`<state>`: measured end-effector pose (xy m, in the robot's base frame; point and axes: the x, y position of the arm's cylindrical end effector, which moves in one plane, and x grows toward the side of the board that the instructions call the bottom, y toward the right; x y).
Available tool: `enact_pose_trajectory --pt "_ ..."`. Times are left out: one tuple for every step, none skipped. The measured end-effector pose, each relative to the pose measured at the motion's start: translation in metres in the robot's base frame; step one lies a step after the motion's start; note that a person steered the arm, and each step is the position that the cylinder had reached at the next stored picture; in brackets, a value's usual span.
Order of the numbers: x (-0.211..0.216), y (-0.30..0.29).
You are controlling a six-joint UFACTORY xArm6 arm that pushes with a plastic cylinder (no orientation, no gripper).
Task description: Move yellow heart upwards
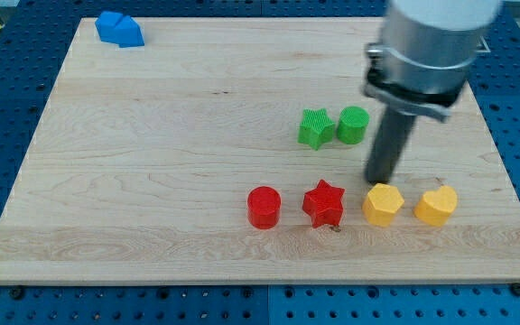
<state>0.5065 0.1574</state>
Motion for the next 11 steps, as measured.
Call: enact_pose_trajectory --pt "0.005 0.060" --pt "0.040 0.077" --pt "0.080 0.076" --pt "0.083 0.053" --pt "0.067 0.021" --pt "0.050 0.023" --pt "0.044 0.058" --pt "0.033 0.075" --pt "0.022 0.065" --pt "0.036 0.065" --pt "0.036 0.058"
